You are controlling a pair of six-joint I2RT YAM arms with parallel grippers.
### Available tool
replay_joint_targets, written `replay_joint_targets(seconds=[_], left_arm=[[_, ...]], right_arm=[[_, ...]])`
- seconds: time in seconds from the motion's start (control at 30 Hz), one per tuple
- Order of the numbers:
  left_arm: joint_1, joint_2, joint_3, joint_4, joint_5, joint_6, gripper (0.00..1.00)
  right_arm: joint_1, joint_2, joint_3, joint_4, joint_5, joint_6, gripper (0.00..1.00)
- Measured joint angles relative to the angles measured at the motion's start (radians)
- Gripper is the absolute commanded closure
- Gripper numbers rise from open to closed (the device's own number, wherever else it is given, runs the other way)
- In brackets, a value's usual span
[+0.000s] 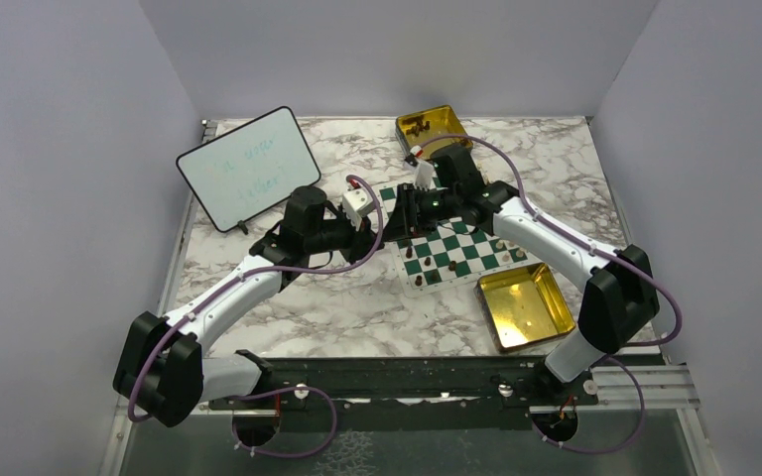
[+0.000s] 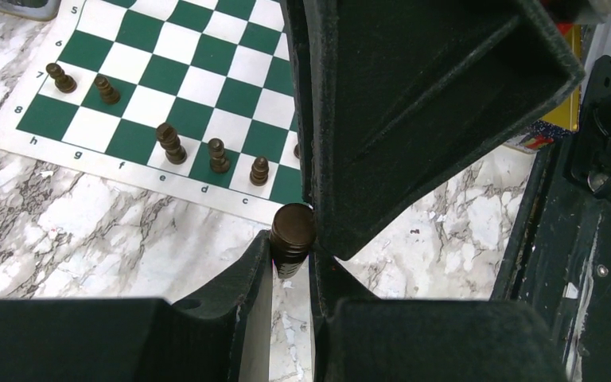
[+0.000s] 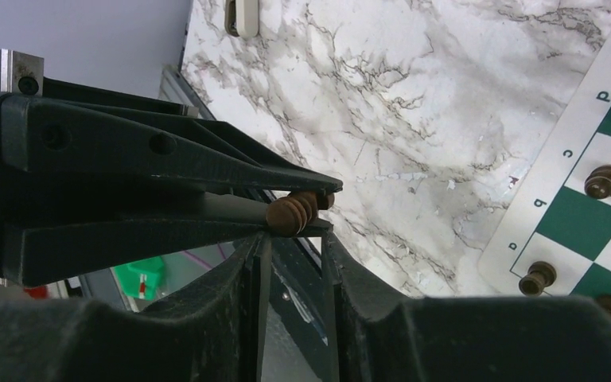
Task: Set up the chess pieces on the board
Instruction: Place the chess piece on the chessboard.
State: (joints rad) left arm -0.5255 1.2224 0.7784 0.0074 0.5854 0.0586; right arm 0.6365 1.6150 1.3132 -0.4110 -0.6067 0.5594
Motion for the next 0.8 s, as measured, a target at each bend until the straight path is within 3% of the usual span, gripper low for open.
replay_joint_targets(seconds=[0.8], left_arm=[[0.003,-0.001,-0.003,0.013,-0.021,0.059,0.97]], right_arm=[[0.0,-0.017,-0.033,0.04,0.056,0.143,0.56]])
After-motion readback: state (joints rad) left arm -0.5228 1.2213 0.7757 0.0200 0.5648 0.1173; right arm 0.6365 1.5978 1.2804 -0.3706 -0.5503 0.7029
